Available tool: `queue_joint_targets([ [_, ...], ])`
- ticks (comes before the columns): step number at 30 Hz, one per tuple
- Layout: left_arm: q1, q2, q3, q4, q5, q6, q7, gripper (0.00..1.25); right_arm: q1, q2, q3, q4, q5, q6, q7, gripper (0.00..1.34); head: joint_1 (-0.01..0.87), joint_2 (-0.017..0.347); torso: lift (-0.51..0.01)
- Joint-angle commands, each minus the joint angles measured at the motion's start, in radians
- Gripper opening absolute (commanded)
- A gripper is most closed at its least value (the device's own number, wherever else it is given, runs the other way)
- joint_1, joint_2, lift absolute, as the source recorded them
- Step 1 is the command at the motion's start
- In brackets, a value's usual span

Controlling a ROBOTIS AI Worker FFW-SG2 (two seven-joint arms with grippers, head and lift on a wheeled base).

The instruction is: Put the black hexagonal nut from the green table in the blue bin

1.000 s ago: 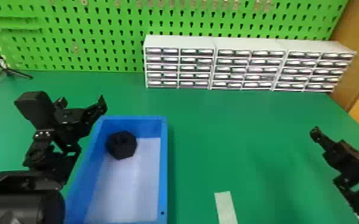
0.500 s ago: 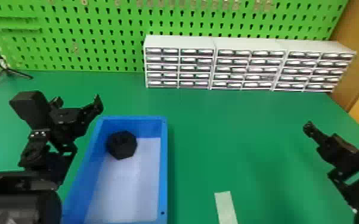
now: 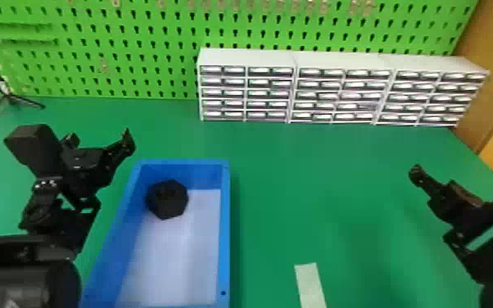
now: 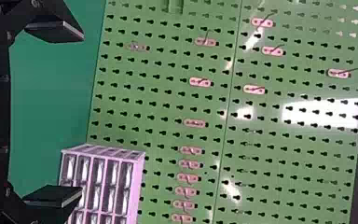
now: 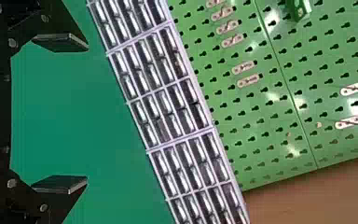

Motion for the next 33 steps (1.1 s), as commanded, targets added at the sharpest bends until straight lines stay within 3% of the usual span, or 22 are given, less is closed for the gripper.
queue_joint_targets([
  [1, 0.003, -0.005, 0.002, 0.001, 0.001, 0.000, 0.000, 1.12, 0.002, -0.008, 0.008, 0.000, -0.002, -0.001, 0.000, 1.06, 0.692, 0.008, -0.097],
  [18, -0.003, -0.006, -0.012, 0.006, -0.012, 0.000, 0.000, 1.12, -0.044, -0.037, 0.089, 0.023, 0.050, -0.061, 0.000, 1.06, 0.692, 0.008, -0.097],
  [33, -0.020, -0.006, -0.020, 0.006, -0.014, 0.000, -0.006, 1.12, -0.046, -0.036, 0.120, 0.040, 0.042, -0.125, 0.000, 1.06, 0.692, 0.008, -0.097],
])
